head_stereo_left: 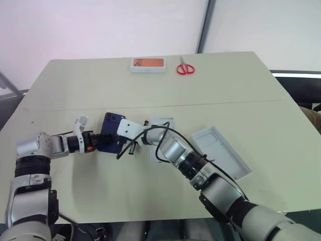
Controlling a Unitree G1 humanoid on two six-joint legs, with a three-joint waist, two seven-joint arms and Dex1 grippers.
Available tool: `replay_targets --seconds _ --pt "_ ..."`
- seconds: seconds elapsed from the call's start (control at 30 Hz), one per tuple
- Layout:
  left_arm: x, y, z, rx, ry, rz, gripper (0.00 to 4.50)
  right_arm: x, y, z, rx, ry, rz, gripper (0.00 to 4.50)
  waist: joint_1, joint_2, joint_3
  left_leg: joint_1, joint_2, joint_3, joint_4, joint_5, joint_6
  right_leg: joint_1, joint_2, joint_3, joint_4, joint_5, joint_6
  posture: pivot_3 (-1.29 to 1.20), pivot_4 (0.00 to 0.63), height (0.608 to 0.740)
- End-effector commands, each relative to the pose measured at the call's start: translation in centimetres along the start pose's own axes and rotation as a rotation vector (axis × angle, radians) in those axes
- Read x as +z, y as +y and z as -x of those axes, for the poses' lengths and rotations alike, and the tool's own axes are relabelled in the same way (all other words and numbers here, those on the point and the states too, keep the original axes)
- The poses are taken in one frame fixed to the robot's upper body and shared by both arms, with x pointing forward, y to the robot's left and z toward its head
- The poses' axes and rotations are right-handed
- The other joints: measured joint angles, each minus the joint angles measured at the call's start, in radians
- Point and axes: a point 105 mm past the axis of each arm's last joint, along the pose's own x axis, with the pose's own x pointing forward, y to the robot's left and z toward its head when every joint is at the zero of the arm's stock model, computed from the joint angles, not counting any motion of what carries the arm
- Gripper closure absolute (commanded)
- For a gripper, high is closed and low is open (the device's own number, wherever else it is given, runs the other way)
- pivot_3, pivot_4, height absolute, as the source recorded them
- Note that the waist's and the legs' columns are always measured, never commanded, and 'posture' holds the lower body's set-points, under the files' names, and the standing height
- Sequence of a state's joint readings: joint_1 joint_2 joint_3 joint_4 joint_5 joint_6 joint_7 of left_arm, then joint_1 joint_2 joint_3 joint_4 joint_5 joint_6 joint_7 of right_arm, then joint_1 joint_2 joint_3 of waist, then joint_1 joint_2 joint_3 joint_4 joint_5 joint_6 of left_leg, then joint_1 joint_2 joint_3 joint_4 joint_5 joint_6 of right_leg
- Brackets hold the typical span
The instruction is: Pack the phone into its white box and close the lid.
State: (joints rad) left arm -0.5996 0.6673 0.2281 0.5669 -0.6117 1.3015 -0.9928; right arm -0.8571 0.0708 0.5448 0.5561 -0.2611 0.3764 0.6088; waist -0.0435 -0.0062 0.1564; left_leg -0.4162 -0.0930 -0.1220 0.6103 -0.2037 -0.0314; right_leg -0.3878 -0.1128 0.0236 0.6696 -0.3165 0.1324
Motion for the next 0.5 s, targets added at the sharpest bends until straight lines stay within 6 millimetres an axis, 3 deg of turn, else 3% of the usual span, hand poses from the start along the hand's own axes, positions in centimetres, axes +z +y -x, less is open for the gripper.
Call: replay_targets --seconds 0.03,0.27,0.4,0.5 --pt "-1.7 1.3 -0.1 0.052 0.055 0.056 4.46 1.2 -0.3 0.2 -0.015 -0.045 0.025 4.5 -0.002 0.0 0.0 0.0 0.0 0.0 0.0 0.0 0.0 0.0 0.0 0.0 0.0 0.0 0.0 0.0 0.15 0.74" --pt "-1.5 1.0 0.3 0.018 0.022 0.085 4.46 1.5 -0.7 0.6 -0.028 -0.068 0.032 4.5 -0.002 0.0 0.0 0.0 0.001 0.0 -0.001 0.0 0.0 0.0 0.0 0.0 -0.001 0.0 0.0 0.0 0.15 0.74" --pt "-0.1 -0.3 0.9 -0.077 -0.077 0.079 4.46 4.2 -2.0 2.8 -0.035 -0.282 -0.111 4.5 -0.003 0.0 0.0 0.0 0.001 0.001 -0.001 0.0 0.0 -0.001 0.0 0.0 -0.001 0.0 0.0 0.0 0.15 0.74" --pt "0.8 -1.2 1.8 -0.109 -0.217 -0.032 4.46 6.0 -3.0 6.6 0.081 -0.492 -0.338 4.5 -0.004 -0.001 0.0 -0.002 0.002 0.001 -0.001 0.0 0.0 -0.003 0.0 0.001 -0.001 0.0 0.0 0.0 0.15 0.74"
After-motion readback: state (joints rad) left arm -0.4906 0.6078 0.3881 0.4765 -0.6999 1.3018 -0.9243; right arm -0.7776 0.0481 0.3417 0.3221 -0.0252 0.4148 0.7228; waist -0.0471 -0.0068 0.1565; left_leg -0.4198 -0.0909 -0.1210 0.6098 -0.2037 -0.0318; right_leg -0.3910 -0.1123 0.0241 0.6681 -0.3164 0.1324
